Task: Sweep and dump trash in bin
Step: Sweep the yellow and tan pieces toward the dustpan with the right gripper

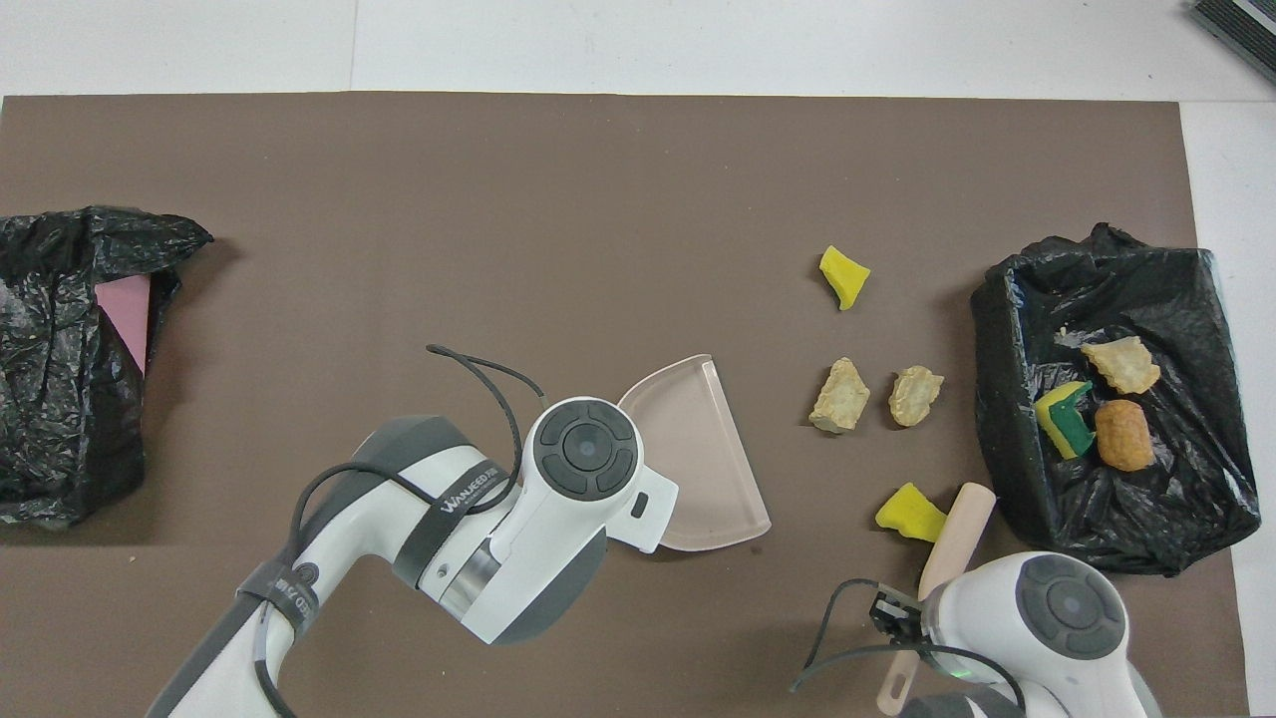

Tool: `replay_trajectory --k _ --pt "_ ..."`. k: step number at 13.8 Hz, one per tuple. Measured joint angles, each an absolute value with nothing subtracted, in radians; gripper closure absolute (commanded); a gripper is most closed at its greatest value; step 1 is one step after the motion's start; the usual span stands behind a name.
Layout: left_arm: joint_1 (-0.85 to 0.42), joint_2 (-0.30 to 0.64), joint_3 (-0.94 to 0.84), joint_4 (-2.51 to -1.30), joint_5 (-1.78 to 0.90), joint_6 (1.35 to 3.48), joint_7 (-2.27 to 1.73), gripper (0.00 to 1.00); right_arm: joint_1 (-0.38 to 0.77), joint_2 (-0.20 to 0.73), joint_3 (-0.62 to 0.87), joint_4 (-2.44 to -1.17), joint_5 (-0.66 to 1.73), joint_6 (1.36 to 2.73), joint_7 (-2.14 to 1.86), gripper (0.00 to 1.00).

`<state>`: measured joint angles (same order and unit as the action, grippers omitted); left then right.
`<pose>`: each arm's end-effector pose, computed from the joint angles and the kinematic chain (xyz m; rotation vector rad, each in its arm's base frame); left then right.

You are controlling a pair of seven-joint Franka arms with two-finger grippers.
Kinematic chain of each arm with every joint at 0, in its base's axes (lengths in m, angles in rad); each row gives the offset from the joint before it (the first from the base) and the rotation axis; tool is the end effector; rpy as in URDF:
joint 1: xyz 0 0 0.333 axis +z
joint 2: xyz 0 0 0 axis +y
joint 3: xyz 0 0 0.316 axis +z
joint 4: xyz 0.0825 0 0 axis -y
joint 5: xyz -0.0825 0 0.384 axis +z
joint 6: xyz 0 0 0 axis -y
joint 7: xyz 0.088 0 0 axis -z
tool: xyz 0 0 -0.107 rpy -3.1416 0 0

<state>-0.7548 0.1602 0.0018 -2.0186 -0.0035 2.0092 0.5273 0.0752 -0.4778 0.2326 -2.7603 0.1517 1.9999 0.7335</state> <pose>0.4105 -0.3851 0.3598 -2.4992 1.8579 0.2635 0.3122 0.1001 0.3319 2.8828 -0.8133 -0.3958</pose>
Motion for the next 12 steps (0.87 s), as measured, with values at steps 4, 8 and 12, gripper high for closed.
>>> replay_trajectory --k 4,8,12 --pt "-0.755 0.160 0.001 -2.019 -0.004 2.009 0.511 1.00 0.074 -0.310 0.232 -2.581 0.153 2.066 0.701 1.00" --pt "-0.755 0.160 0.001 -2.018 -0.004 2.009 0.508 1.00 0.074 -0.093 0.232 -2.379 0.143 2.098 0.676 1.00" --pt "-0.755 0.160 0.001 -2.018 -0.004 2.009 0.503 1.00 0.074 0.003 0.232 -2.301 0.127 2.098 0.509 1.00"
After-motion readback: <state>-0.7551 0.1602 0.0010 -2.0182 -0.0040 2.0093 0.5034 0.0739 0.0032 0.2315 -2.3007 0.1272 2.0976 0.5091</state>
